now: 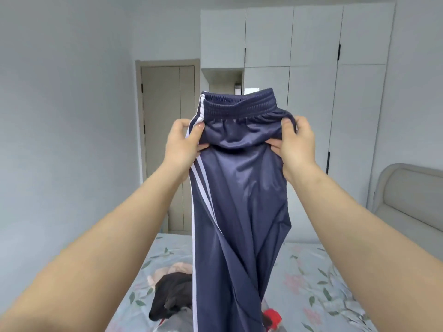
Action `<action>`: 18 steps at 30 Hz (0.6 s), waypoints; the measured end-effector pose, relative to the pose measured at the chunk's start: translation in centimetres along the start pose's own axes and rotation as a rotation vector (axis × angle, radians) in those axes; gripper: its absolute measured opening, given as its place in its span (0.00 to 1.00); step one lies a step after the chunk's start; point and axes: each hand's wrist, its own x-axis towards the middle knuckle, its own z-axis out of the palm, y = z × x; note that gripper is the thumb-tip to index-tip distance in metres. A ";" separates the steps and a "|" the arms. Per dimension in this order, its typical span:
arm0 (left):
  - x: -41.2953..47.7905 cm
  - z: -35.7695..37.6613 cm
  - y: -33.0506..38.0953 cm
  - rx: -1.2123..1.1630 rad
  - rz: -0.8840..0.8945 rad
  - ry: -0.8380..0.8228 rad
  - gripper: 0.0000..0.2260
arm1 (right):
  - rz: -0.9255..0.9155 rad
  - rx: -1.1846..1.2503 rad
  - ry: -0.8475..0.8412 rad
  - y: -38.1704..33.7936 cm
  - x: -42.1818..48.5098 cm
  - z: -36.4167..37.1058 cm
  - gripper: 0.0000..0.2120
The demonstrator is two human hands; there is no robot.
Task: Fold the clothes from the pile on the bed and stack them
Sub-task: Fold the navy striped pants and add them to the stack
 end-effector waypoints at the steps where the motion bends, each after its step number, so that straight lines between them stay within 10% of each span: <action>1: 0.5 0.1 0.8 -0.018 0.084 0.013 0.06 | -0.078 -0.008 0.018 -0.7 0.5 0.2 0.11; 11: 1.3 0.1 3.6 -0.010 0.156 -0.036 0.05 | -0.358 -0.248 0.110 -2.9 2.3 -0.6 0.13; 18: 1.1 -0.4 3.0 0.099 0.003 -0.090 0.04 | -0.165 -0.258 -0.167 -3.4 1.8 -1.7 0.06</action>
